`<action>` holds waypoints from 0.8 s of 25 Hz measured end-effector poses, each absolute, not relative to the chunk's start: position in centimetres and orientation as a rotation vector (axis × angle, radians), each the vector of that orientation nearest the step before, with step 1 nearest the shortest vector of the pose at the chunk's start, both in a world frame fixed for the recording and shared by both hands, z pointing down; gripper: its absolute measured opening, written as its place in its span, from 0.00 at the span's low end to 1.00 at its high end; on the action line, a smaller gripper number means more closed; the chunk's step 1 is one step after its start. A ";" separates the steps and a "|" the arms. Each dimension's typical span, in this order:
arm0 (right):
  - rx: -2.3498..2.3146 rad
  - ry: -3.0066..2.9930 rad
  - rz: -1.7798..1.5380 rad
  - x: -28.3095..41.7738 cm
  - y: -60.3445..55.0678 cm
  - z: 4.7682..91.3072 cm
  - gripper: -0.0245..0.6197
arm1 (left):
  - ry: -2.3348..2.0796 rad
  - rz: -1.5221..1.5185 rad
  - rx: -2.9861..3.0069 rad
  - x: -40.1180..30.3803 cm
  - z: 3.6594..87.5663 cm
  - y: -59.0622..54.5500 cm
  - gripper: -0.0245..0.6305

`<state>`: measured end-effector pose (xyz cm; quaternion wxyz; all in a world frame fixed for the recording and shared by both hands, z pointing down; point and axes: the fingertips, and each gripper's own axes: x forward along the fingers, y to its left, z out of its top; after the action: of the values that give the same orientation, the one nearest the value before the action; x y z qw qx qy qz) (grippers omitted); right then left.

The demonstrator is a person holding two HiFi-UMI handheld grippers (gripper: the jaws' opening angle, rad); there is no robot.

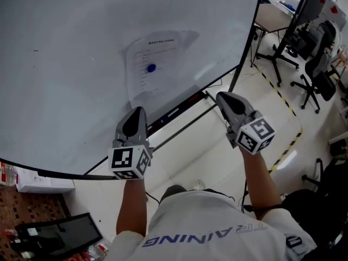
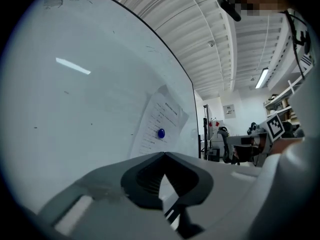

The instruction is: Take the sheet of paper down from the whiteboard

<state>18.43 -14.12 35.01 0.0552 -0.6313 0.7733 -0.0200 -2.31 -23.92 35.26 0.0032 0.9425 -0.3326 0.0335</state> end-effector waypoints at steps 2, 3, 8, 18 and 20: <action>-1.915 2.336 -0.068 19.6 -15.1 35.1 0.05 | -1.049 0.100 2.965 -1.4 34.8 -24.8 0.04; -1.918 2.328 -0.072 20.1 -15.5 35.2 0.05 | -1.050 0.098 2.975 -1.0 34.6 -25.2 0.04; -1.941 2.308 -0.085 21.4 -17.4 35.7 0.05 | -1.054 0.098 3.016 0.3 33.8 -27.2 0.04; -1.913 2.312 -0.015 20.1 -21.4 32.9 0.05 | -0.989 0.119 3.027 1.2 33.6 -29.1 0.04; -1.887 2.336 -0.006 19.8 -22.2 32.5 0.05 | -1.011 0.125 3.025 1.0 33.5 -29.5 0.04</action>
<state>19.79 -22.22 32.52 0.0691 -0.6269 0.7761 -0.0019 1.05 -29.45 33.46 -0.0250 0.9474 -0.3165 0.0391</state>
